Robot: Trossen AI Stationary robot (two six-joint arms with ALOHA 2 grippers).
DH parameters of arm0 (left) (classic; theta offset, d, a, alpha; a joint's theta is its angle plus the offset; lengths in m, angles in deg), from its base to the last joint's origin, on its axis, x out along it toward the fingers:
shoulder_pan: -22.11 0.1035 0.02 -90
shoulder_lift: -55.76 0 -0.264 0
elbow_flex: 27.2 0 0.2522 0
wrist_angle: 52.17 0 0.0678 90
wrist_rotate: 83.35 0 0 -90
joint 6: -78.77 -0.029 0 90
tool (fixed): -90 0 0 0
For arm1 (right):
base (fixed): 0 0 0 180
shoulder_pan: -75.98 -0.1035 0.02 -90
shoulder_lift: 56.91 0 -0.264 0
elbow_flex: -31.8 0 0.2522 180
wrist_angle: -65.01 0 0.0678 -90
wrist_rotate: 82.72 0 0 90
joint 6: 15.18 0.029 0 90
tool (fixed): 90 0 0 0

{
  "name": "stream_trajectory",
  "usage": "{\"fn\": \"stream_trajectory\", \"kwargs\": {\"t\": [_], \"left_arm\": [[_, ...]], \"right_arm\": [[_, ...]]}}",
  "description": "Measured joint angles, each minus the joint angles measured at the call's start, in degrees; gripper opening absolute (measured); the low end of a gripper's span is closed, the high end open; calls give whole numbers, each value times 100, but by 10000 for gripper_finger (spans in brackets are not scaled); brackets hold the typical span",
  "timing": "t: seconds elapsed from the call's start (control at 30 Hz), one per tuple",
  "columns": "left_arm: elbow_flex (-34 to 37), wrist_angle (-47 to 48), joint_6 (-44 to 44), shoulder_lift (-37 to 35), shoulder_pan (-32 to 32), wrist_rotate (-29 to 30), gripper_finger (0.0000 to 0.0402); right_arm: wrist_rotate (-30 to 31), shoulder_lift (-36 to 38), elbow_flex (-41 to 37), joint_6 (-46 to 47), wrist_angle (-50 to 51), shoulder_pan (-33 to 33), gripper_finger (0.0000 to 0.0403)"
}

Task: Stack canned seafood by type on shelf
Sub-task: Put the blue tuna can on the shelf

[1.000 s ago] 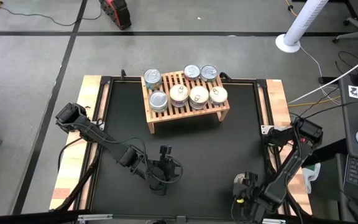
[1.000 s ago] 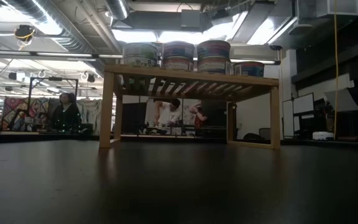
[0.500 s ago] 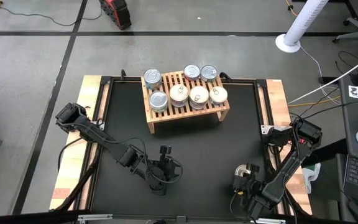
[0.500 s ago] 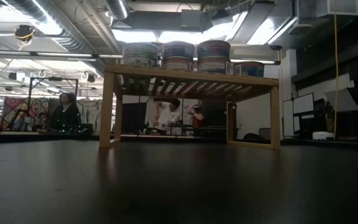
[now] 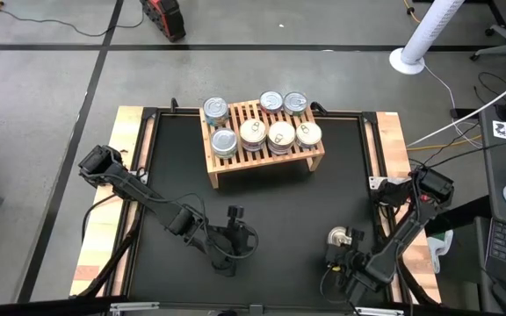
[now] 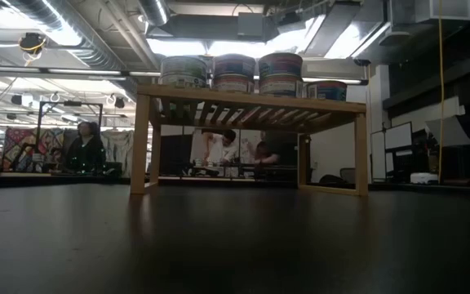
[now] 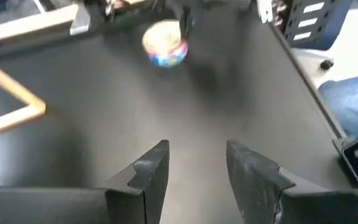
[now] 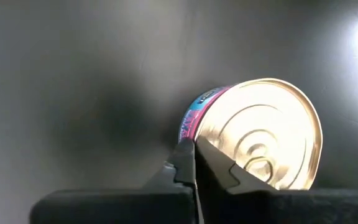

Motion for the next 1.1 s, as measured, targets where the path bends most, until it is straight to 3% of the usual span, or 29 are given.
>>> {"fn": "stream_trajectory", "kwargs": {"t": [0.33,0.67,1.1], "left_arm": [[0,-1211,-1138,69,-2,-3,154],[1,-1935,-2597,665,0,-63,155],[2,-2032,-2754,1403,287,-48,155]], "right_arm": [[248,-2,0,-12,-73,203,2],[569,-2,2,-552,-744,499,1],[650,-4,2,-2060,-2386,1475,0]]}}
